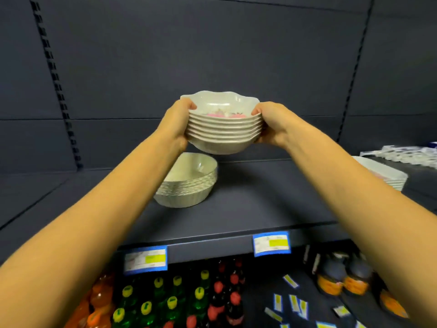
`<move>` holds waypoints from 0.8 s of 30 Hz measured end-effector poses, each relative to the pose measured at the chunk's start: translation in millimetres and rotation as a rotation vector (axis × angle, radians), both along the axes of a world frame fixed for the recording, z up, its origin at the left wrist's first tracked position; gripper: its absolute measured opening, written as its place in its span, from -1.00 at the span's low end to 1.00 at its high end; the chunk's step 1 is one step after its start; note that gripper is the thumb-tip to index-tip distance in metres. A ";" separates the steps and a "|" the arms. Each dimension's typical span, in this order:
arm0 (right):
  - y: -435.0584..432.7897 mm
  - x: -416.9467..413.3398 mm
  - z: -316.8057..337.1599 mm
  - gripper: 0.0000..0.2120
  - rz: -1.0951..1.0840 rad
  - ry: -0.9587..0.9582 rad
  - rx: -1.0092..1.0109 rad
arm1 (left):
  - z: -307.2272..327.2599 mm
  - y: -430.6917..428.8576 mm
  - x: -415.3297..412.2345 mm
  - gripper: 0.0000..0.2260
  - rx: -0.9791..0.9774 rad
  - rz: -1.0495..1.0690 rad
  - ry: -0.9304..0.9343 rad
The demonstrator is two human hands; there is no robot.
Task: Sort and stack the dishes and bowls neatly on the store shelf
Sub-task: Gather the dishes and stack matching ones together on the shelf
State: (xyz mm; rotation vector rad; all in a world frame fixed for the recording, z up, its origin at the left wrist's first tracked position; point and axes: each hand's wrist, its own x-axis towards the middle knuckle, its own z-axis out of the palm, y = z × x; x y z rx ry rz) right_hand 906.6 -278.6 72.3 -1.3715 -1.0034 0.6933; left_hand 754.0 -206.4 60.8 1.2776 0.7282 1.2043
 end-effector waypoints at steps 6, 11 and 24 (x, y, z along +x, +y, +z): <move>-0.6 95.8 -36.7 -0.76 -0.067 0.068 -0.111 | -32.4 -8.4 101.9 -0.78 -0.171 -0.046 -0.004; 16.9 139.6 -69.8 -0.74 -0.073 0.119 -0.168 | -61.9 5.5 149.6 -0.79 -0.238 0.060 0.040; 47.0 171.6 -97.7 -0.81 -0.049 0.047 -0.287 | -96.1 31.1 170.6 -0.82 -0.268 0.092 0.217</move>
